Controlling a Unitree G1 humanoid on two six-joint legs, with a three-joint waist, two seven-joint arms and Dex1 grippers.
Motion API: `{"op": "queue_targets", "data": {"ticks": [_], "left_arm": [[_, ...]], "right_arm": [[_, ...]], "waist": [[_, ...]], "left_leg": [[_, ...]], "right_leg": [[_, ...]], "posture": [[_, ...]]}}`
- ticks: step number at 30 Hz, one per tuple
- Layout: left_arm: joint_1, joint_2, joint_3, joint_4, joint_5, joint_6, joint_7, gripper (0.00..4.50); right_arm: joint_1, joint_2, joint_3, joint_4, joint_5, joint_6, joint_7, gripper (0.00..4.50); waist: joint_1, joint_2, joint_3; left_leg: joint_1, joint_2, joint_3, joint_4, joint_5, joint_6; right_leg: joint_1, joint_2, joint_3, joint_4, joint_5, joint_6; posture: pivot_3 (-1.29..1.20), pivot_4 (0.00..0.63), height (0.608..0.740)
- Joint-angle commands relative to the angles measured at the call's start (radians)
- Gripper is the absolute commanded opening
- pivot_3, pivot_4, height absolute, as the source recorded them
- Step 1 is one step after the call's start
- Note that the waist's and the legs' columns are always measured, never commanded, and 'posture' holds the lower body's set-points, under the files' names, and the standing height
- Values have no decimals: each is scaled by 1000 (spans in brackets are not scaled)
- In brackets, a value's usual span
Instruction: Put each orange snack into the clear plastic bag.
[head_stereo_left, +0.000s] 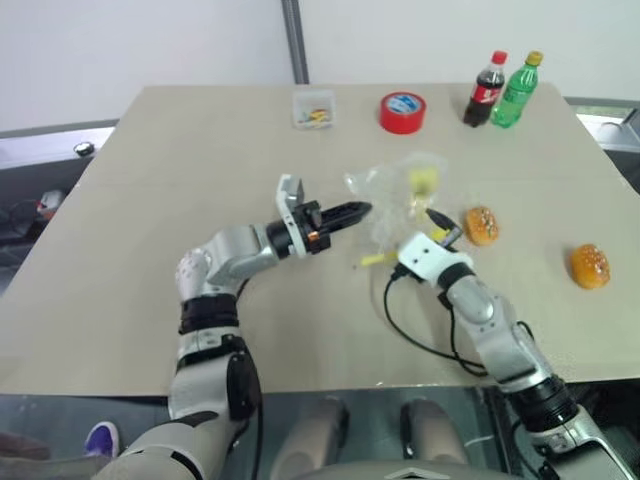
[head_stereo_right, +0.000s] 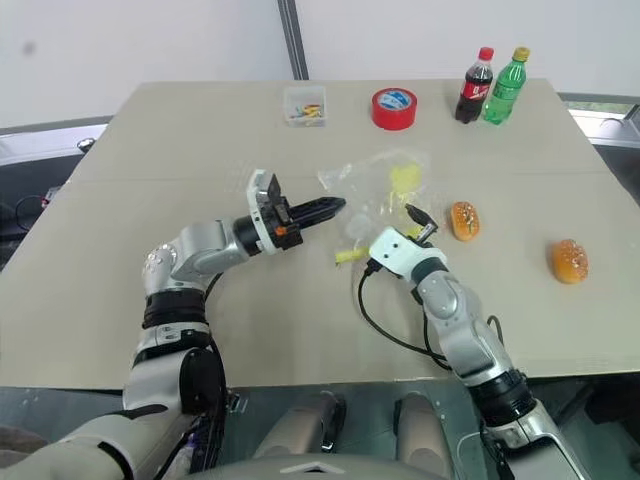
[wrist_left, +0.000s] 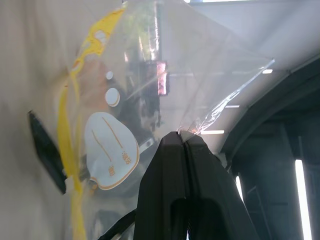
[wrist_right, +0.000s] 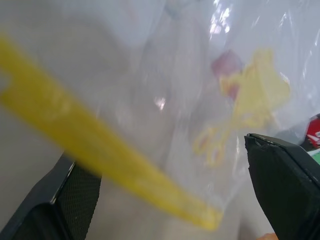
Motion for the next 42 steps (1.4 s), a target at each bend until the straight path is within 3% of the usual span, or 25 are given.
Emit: {"op": "queue_targets", "data": {"ticks": [1,12,22,29,30,31,36,42], "left_arm": [[13,-48,49,-101,-25,-64,70,48],[47,-118,130,-232,-25,-133,195,48],[82,-120,165,-290,-25,-159,211,0],[107,-149,172,-352,-25,-204,222,0],[109,-151,171,-359,-25,-211,226,0],[112,-156,173,-368,-25,-222,233,0],[122,-169,182,-397,-25,-262,264,0],[117,-187,187,-418,-25,-284,288,0]], "right_arm": [[-16,22,10,-9,-2,-45,4,4500],[-147,185,-79,245,24,-27,-140,4500],[-250,165,-117,371,55,-172,-174,39],[-230,141,-106,358,106,-198,-53,39],[-217,136,-112,340,107,-191,-48,526],[-196,126,-116,314,99,-179,-49,722],[-82,59,-86,200,39,-155,-19,2923],[-136,123,-21,290,0,-200,-65,2923]], "waist": [[-1,0,0],[-16,0,0],[-30,0,0],[-25,0,0],[-22,0,0],[-22,0,0],[-22,0,0],[-30,0,0]], "left_leg": [[0,0,0,0,0,0],[1,1,2,2,0,0],[0,1,2,3,0,0],[0,1,3,3,0,0],[0,1,2,3,0,0],[0,1,2,3,0,0],[0,1,2,3,0,0],[1,2,4,3,0,0]], "right_leg": [[0,0,0,0,0,0],[0,2,1,2,0,0],[0,2,2,2,0,0],[0,2,2,2,0,0],[0,2,2,2,0,0],[0,2,2,2,0,0],[0,2,1,2,0,0],[0,3,3,2,0,0]], "posture": [[0,150,713],[0,150,713],[0,150,713],[0,150,713],[0,150,713],[0,150,713],[0,150,713],[0,150,713]]}}
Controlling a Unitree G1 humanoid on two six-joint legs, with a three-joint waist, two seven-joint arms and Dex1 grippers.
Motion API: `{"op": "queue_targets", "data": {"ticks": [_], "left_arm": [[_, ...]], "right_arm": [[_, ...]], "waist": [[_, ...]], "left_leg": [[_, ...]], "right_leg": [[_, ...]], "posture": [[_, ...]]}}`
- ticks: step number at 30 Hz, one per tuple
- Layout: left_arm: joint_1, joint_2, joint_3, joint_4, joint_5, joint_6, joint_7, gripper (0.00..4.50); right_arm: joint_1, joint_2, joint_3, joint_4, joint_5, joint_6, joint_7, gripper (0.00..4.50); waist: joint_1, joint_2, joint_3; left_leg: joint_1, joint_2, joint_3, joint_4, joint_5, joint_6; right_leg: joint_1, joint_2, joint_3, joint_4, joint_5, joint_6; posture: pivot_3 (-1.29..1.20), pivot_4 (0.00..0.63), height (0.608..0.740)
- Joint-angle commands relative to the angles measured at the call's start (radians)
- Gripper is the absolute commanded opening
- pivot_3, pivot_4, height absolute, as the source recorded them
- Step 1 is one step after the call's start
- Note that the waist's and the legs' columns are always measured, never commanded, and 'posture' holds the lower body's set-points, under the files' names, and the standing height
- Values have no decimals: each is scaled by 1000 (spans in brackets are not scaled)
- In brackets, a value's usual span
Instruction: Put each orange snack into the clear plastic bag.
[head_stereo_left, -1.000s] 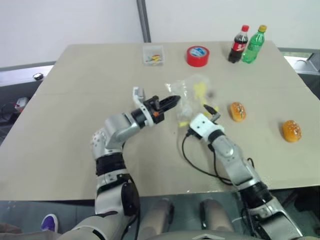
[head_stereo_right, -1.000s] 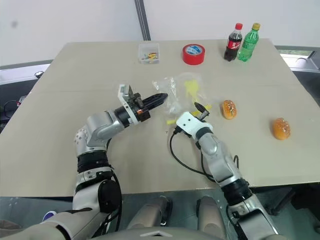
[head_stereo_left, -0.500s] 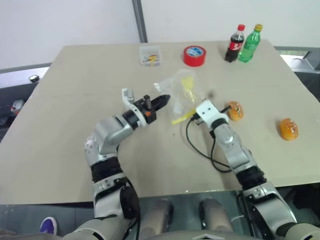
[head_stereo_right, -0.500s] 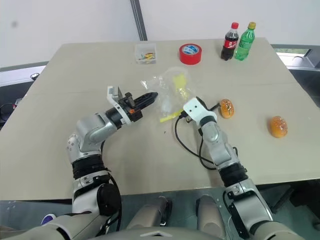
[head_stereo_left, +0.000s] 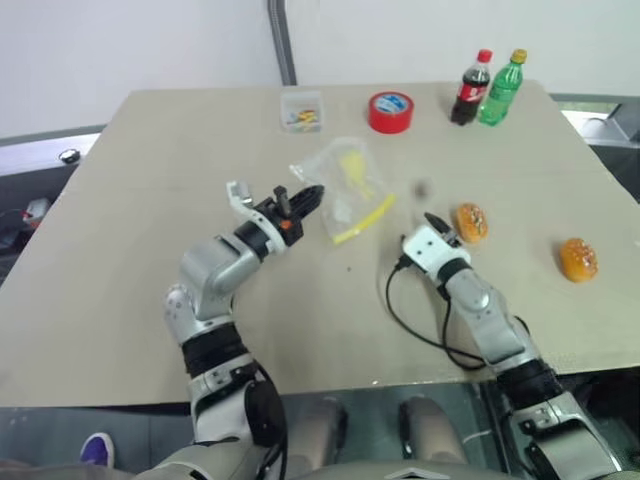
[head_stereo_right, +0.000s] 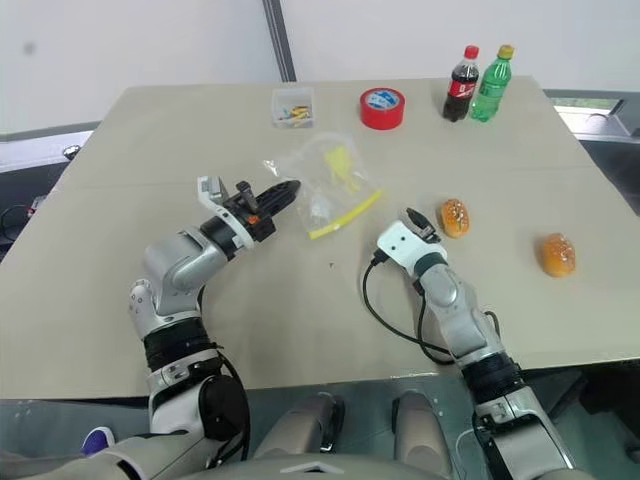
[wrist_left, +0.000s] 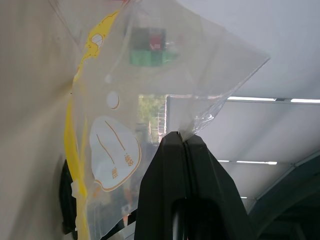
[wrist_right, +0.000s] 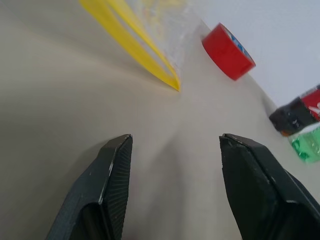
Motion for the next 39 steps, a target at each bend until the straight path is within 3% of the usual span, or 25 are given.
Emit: {"op": "queue_targets", "data": {"ticks": [1,11,14,16,18,19,23,27,28,29,31,33,36,39], "left_arm": [[-8,0,5,-49,-23,-10,13,0],[40,-21,-1,-110,-23,-35,23,0],[65,-26,-6,-135,-23,-46,24,0],[77,-28,-11,-149,-23,-53,23,0],[85,-17,-10,-145,-23,-55,16,0],[85,-12,-10,-139,-23,-55,11,0],[83,28,-35,-104,-23,-36,-26,0],[91,147,-138,-71,-22,-12,-100,0],[94,178,-166,-68,-18,-13,-120,548],[93,209,-190,-68,8,-14,-151,802],[90,286,-248,-104,128,10,-265,1750],[99,429,-372,-232,407,-16,-486,2604],[146,706,-660,-453,933,-266,-867,2604],[182,824,-803,-555,1269,-539,-1057,2604]], "right_arm": [[-81,72,41,82,-18,-52,-46,2923],[-323,176,32,479,-9,-223,-195,2923],[-358,163,11,528,2,-273,-225,2200],[-368,154,6,540,8,-297,-229,1250],[-364,130,-2,513,8,-299,-219,275],[-357,112,-8,484,6,-296,-212,63],[-314,27,-32,314,2,-254,-151,63],[-272,-75,-48,131,-12,-176,-48,63],[-264,-97,-54,89,-10,-151,-20,0],[-259,-124,-52,52,-19,-125,13,0],[-255,-168,-48,-2,-24,-80,84,0],[-266,-196,-51,-43,-21,-12,155,0],[-299,-226,-48,-73,-27,79,252,0],[-335,-231,-36,-87,-23,161,338,0]], "waist": [[-2,0,0],[4,-1,1],[2,-1,1],[2,-1,1],[1,-1,1],[2,-1,1],[2,-1,1],[3,-1,1],[3,-1,1],[3,-1,1],[1,-1,1],[-2,-1,1],[-3,0,1],[1,3,2]], "left_leg": [[1,1,1,0,0,0],[0,1,2,0,0,0],[0,1,1,-1,0,0],[0,1,1,-1,0,0],[0,1,2,-1,0,0],[0,1,1,-1,0,0],[-1,1,1,-1,0,0],[-1,1,1,-1,0,0],[-1,1,1,-1,0,0],[-1,1,0,-1,0,0],[-1,1,1,-1,0,0],[0,1,1,-2,0,0],[0,3,5,-8,0,0],[1,4,13,-16,0,0]], "right_leg": [[0,1,1,0,0,0],[0,1,1,-2,0,-1],[0,2,1,-2,0,-1],[0,2,1,-2,0,-1],[0,2,1,-2,0,-1],[0,2,1,-2,0,-1],[0,2,1,-2,0,-1],[0,2,1,-3,0,-1],[0,2,1,-2,0,-1],[0,2,1,-2,0,-1],[0,2,1,-3,0,-1],[-1,3,1,-3,0,-1],[-3,4,4,-4,1,-2],[-6,4,10,-6,1,-2]], "posture": [[0,150,713],[0,150,713],[0,150,713],[0,150,713],[0,150,713],[0,150,713],[0,150,713],[0,150,713],[0,150,713],[0,150,713],[0,150,713],[0,150,713],[0,150,713],[0,150,713]]}}
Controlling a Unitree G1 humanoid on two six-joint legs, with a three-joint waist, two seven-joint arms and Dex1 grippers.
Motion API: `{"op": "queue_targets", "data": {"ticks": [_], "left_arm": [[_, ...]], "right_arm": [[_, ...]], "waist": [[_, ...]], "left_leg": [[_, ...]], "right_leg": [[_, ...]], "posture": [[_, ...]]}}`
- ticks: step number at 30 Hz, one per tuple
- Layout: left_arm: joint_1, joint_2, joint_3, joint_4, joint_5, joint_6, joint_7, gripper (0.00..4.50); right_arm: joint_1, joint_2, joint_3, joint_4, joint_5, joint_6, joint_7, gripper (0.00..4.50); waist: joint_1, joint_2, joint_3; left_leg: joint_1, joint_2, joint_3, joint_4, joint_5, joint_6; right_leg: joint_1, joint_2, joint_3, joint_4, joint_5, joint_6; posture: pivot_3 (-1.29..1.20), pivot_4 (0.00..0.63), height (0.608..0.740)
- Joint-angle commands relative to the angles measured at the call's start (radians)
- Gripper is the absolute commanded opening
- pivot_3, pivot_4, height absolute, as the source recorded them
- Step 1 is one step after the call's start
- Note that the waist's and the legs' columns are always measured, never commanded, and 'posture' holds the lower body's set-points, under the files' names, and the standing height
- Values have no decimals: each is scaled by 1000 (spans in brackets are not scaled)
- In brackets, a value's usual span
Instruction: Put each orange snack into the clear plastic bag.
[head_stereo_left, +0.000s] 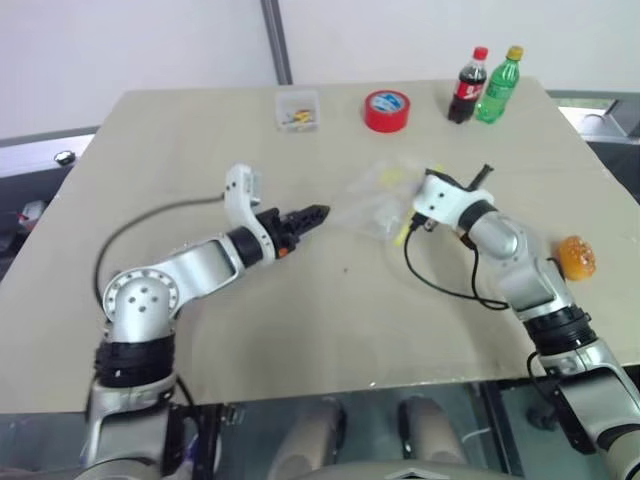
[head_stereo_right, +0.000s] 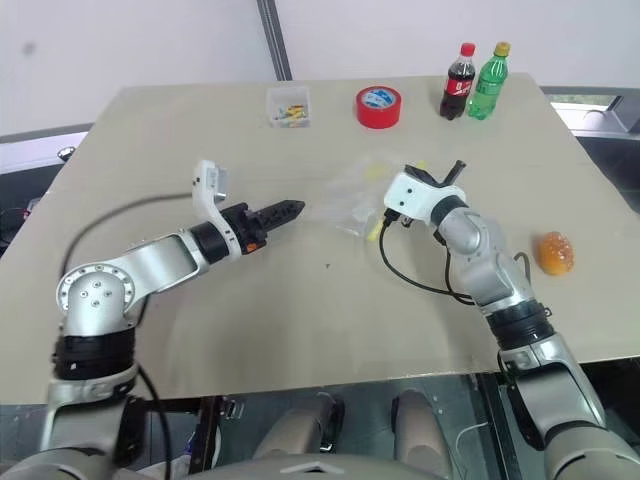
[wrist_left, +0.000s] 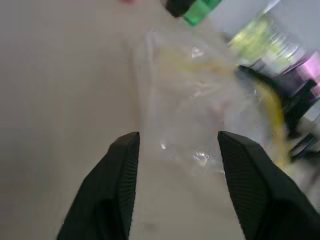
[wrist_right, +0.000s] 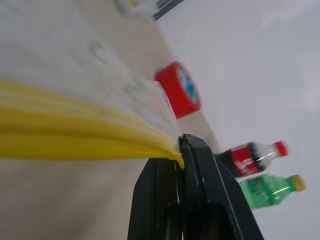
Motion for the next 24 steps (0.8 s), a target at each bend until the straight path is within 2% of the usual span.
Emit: {"op": "queue_targets", "data": {"ticks": [1,5,11,20,24], "left_arm": [[17,46,-127,-122,348,-277,-202,2604],[-19,1,-215,-129,550,-348,-228,2604],[-66,-91,-282,-86,721,-340,-252,2604],[-93,-128,-305,-68,882,-378,-334,2604],[-60,-127,-293,-90,887,-381,-397,2604]], "right_arm": [[-66,2,-3,-61,8,92,89,0],[-110,35,15,-86,24,201,176,0],[-152,71,47,-82,14,257,203,0],[-178,121,74,-45,11,276,191,0],[-177,141,60,-31,24,301,177,0]], "waist": [[4,1,1],[4,0,1],[4,0,2],[3,0,2],[1,0,2]], "left_leg": [[-1,0,1,-1,0,0],[-5,1,0,-2,0,0],[-5,1,0,-2,0,0],[-5,1,0,-1,0,0],[-5,1,0,-1,0,0]], "right_leg": [[-2,0,1,0,0,0],[-6,0,1,-2,0,0],[-6,0,0,-1,0,0],[-6,1,0,0,0,0],[-6,1,0,0,0,0]], "posture": [[0,150,713],[0,150,713],[0,150,713],[0,150,713],[0,150,713]]}}
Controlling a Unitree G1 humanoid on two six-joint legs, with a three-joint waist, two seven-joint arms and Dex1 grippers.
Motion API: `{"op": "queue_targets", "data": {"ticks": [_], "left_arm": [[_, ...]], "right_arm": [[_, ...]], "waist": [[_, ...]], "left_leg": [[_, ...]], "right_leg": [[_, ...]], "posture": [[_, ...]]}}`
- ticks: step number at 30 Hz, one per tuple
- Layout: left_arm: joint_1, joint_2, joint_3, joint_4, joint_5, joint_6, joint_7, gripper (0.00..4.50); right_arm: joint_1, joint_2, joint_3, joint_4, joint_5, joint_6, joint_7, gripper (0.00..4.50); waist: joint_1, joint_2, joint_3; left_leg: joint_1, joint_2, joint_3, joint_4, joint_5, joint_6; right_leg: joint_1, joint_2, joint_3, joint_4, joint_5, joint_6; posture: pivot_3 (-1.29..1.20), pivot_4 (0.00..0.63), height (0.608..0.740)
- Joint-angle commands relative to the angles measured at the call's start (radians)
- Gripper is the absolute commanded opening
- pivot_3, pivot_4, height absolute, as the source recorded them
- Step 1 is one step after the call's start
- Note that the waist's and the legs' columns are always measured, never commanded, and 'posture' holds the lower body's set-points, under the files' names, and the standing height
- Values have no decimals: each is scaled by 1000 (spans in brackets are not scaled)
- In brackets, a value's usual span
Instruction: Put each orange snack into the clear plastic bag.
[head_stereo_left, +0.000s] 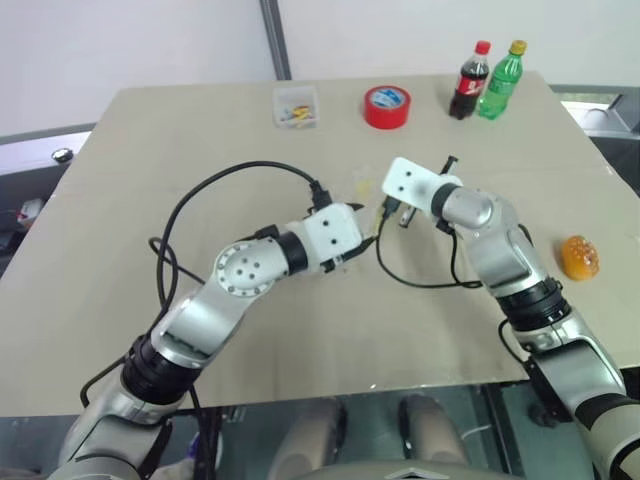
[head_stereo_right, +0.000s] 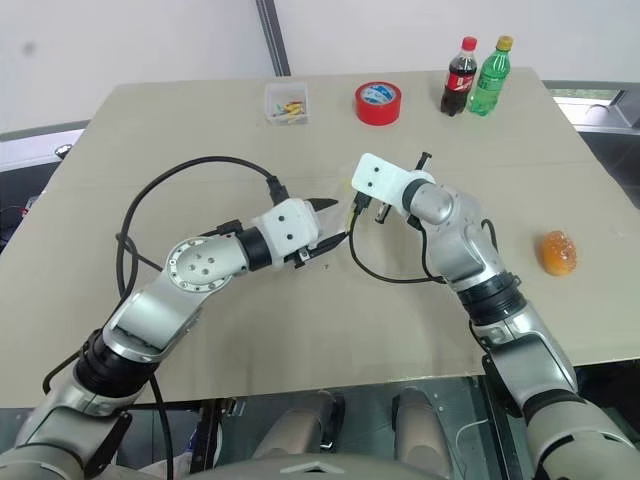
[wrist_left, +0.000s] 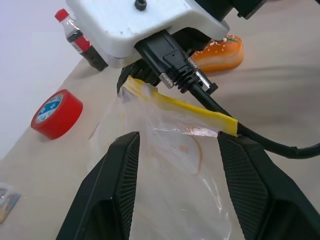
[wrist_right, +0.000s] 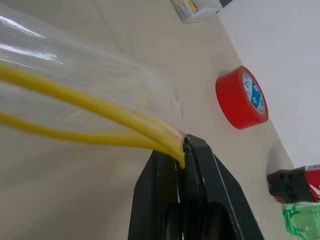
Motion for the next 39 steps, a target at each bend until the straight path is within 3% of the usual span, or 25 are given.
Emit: {"op": "queue_targets", "data": {"ticks": [1,9,25,39], "left_arm": [[27,1,36,-53,-32,-17,-67,2604],[17,-56,126,-81,-138,116,-114,2604],[-21,-138,86,-82,-1,141,-57,2604],[-8,-144,117,-67,77,149,-30,2604]], "right_arm": [[-27,11,-18,-4,11,11,-18,0],[-34,7,-13,30,17,1,-30,0],[-17,23,-3,0,32,5,-31,0],[6,22,-13,-39,39,27,-30,0]], "waist": [[-3,0,0],[-2,0,0],[-2,0,0],[-2,0,0]], "left_leg": [[0,0,0,0,0,0],[0,0,0,1,0,0],[0,0,0,2,0,0],[0,0,0,2,0,0]], "right_leg": [[0,0,0,0,0,0],[0,0,0,1,0,0],[0,0,0,2,0,0],[0,0,0,2,0,0]], "posture": [[0,150,713],[0,150,713],[0,150,713],[0,150,713]]}}
